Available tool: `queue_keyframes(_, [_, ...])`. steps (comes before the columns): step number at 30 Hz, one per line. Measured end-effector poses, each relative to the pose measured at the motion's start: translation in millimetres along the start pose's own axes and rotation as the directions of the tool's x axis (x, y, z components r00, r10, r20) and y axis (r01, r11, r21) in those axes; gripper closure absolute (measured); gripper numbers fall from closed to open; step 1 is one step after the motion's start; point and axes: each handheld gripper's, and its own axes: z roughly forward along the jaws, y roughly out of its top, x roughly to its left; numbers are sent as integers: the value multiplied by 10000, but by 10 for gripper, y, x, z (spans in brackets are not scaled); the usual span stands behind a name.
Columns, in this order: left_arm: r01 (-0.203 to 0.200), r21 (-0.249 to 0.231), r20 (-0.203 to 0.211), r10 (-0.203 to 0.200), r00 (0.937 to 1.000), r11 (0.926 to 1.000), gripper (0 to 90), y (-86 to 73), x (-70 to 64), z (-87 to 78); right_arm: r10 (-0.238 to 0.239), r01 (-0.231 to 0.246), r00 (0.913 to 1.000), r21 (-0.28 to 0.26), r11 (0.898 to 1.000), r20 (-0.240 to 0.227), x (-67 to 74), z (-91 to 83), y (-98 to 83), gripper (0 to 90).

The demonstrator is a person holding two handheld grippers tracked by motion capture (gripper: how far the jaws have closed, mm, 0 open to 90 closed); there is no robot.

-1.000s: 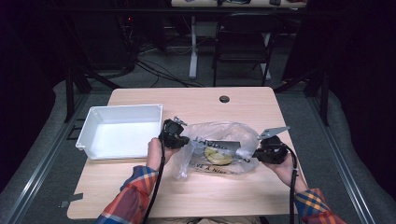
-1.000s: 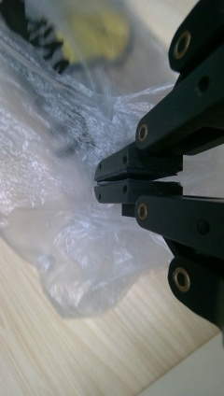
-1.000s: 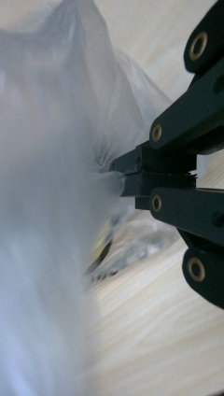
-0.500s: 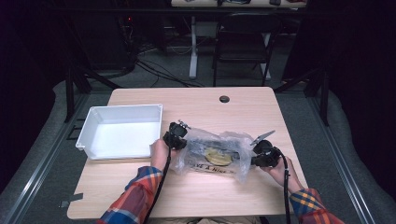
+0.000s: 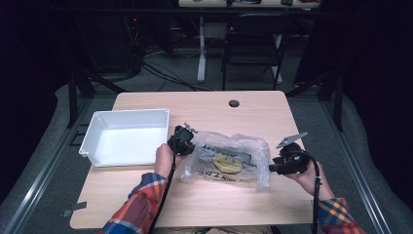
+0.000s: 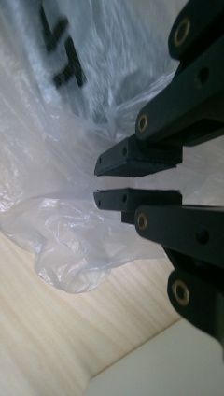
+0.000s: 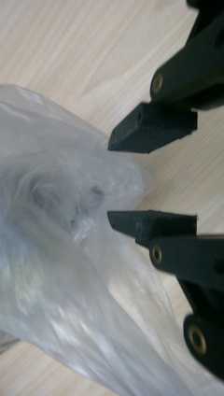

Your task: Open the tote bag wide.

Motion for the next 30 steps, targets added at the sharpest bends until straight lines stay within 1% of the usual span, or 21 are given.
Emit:
queue_keyframes(1, [25,-185,51,-24,10000,9998,748,4,-10,-44,22,-22,10000,-36,10000,-57,-8,-49,-1,536])
queue_keyframes(3, [16,-336,234,-8,9997,9994,692,19,-16,-144,-24,23,9999,-132,9999,-103,-32,-142,-5,515])
queue_keyframes(4, [78,-511,365,-59,9993,9987,648,21,-20,-191,37,-37,10000,-407,9992,11,-52,-233,0,505])
queue_keyframes(5, [114,-606,480,-85,9988,9981,648,26,-20,-237,37,-37,10000,-407,9992,11,-52,-233,0,505])
queue_keyframes(6, [181,-719,550,-141,9984,9972,615,28,-27,-285,58,-59,10000,-601,9982,-13,-60,-280,9,500])
queue_keyframes(8, [168,-922,746,-99,9972,9956,590,27,-50,-386,128,-124,9999,-1011,9948,36,-54,-369,49,477])
queue_keyframes(9, [141,-981,849,-57,9964,9951,558,29,-68,-436,77,-86,9999,-1165,9932,-82,-48,-410,80,468])
queue_keyframes(12, [-67,-1205,1029,192,9945,9927,523,32,-152,-570,-54,31,9999,-1631,9866,-138,36,-501,207,427])
queue_keyframes(13, [-144,-1255,1151,289,9929,9920,519,32,-188,-609,-137,118,9999,-1777,9840,-98,68,-519,259,424])
queue_keyframes(15, [-369,-1305,1379,550,9889,9908,517,19,-271,-665,-338,284,9992,-2000,9794,-237,132,-532,367,410])
queue_keyframes(18, [-900,-1115,1575,1071,9817,9897,516,-33,-410,-654,-526,463,9983,-2091,9768,-250,207,-501,499,407])
queue_keyframes(19, [-1001,-984,1533,1145,9815,9901,516,-57,-455,-619,-531,481,9984,-2027,9781,-193,221,-476,540,417])
queue_keyframes(21, [-1205,-801,1644,1323,9775,9895,501,-104,-507,-536,-523,498,9986,-1823,9820,-90,245,-393,621,424])
queue_keyframes(22, [-1207,-679,1613,1303,9783,9904,501,-121,-529,-492,-556,527,9984,-1703,9840,-120,251,-345,658,429])
queue_keyframes(24, [-1333,-559,1510,1404,9785,9895,495,-131,-555,-414,-527,495,9984,-1424,9886,-190,255,-252,712,460])
queue_keyframes(25, [-1333,-462,1219,1380,9829,9900,493,-131,-566,-379,-543,521,9984,-1294,9902,-140,252,-177,740,505])
queue_keyframes(26, [-1541,-258,804,1557,9845,9877,493,-129,-581,-346,-511,489,9986,-1179,9918,-157,246,-123,754,586])
queue_keyframes(27, [-1647,-130,655,1652,9841,9863,503,-132,-585,-313,-560,545,9984,-1195,9913,-90,242,-69,759,685])
queue_keyframes(28, [-1567,-40,695,1566,9852,9876,517,-137,-583,-280,-597,589,9982,-1270,9902,-25,236,-16,756,777])
queue_keyframes(29, [-1591,58,763,1583,9844,9872,535,-145,-577,-247,-534,530,9986,-1297,9901,4,228,47,749,828])
queue_keyframes(30, [-1650,154,690,1636,9841,9862,546,-153,-575,-212,-443,446,9990,-1216,9916,49,219,112,736,860])
